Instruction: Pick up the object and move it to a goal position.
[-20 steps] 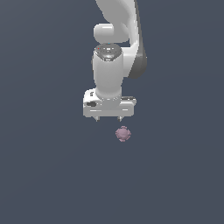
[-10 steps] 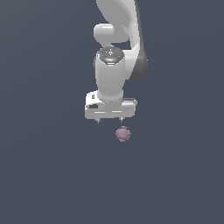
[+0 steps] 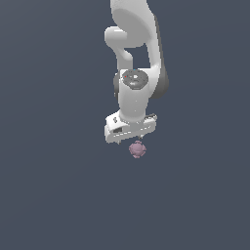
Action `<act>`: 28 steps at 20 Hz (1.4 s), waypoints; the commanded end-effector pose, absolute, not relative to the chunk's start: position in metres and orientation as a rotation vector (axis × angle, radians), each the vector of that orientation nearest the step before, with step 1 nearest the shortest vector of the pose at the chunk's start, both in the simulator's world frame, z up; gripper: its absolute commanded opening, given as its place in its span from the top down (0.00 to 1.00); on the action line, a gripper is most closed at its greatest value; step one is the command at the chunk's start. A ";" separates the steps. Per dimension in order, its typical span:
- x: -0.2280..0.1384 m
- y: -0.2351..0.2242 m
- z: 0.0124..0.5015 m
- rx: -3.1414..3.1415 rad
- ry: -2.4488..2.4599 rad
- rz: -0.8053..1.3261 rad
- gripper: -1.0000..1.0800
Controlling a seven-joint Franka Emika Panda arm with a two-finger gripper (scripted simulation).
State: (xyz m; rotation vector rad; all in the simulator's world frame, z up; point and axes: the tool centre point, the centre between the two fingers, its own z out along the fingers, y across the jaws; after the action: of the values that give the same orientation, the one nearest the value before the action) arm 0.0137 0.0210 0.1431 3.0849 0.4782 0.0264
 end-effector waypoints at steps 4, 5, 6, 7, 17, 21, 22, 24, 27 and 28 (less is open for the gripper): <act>0.009 0.043 0.114 3.047 0.717 0.010 0.04; 0.009 0.046 0.110 3.040 0.751 0.008 0.04; 0.008 0.049 0.107 3.034 0.782 0.007 0.04; 0.007 0.051 0.103 3.028 0.810 0.005 0.04; 0.004 0.062 0.090 3.003 0.920 -0.001 0.04; 0.004 0.062 0.084 3.003 0.921 -0.001 0.04; 0.004 0.062 0.080 3.003 0.921 -0.001 0.04; 0.003 0.062 0.071 3.003 0.924 -0.001 0.04; 0.003 0.062 0.055 3.002 0.927 0.000 0.04; 0.003 0.062 0.050 3.002 0.927 0.000 0.04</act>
State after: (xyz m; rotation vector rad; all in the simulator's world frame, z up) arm 0.0030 0.0624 0.0578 3.0020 0.9262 -0.0004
